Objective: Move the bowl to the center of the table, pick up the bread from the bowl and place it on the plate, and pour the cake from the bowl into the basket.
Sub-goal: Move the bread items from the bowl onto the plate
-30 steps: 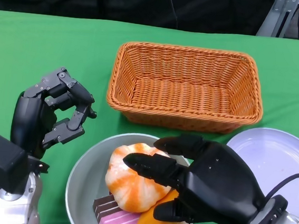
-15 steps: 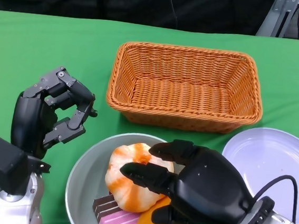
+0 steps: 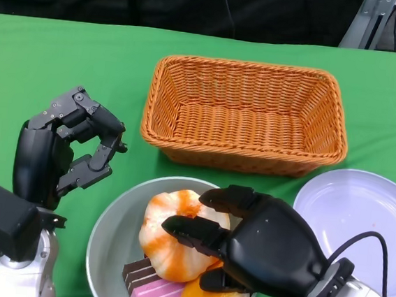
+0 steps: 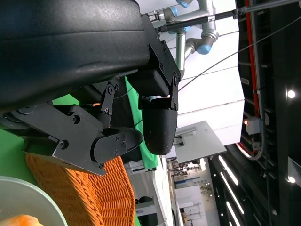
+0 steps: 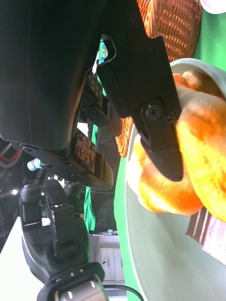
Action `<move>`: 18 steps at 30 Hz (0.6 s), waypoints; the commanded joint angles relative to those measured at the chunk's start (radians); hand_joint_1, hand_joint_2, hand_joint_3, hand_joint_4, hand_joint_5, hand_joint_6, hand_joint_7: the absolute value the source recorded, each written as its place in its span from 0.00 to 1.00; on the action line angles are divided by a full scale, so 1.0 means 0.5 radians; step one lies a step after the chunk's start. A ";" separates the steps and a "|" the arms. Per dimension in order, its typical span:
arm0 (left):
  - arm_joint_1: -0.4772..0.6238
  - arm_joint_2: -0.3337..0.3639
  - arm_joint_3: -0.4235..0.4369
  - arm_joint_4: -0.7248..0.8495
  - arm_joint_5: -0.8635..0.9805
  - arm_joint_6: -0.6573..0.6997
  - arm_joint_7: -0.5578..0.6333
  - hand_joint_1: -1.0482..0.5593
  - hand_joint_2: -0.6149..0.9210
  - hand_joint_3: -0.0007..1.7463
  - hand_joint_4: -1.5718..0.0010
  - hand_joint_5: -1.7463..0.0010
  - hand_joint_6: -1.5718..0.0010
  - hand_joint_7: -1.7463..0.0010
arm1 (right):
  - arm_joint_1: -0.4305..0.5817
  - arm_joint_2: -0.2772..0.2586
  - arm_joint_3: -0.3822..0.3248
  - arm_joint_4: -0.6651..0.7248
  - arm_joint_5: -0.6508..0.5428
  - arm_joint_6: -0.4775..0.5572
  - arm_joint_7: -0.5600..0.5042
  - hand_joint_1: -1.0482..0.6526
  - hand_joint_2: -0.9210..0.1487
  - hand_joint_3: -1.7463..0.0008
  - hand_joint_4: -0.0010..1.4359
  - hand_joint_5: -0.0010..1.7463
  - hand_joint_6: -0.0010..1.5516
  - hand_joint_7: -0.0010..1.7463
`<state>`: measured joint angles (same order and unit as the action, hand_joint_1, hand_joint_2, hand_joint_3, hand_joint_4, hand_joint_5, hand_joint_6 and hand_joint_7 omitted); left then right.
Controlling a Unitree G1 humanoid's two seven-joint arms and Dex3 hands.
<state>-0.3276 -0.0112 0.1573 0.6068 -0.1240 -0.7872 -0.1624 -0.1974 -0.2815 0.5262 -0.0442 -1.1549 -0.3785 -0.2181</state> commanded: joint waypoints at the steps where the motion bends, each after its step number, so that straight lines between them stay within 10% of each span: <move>1: 0.022 0.016 0.002 -0.055 0.004 -0.023 0.029 0.59 0.92 0.39 0.51 0.13 0.53 0.21 | -0.039 -0.027 0.024 0.041 -0.038 0.040 -0.044 0.16 0.00 0.97 0.48 0.07 0.41 0.01; 18: 0.041 0.027 0.012 -0.106 -0.029 0.019 0.018 0.59 0.92 0.38 0.52 0.12 0.52 0.22 | -0.105 -0.007 0.187 0.199 -0.110 0.226 -0.108 0.16 0.01 1.00 0.48 0.07 0.42 0.00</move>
<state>-0.3190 -0.0115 0.1580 0.5700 -0.1304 -0.7859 -0.1620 -0.2418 -0.2792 0.6121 0.0369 -1.1975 -0.2750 -0.2757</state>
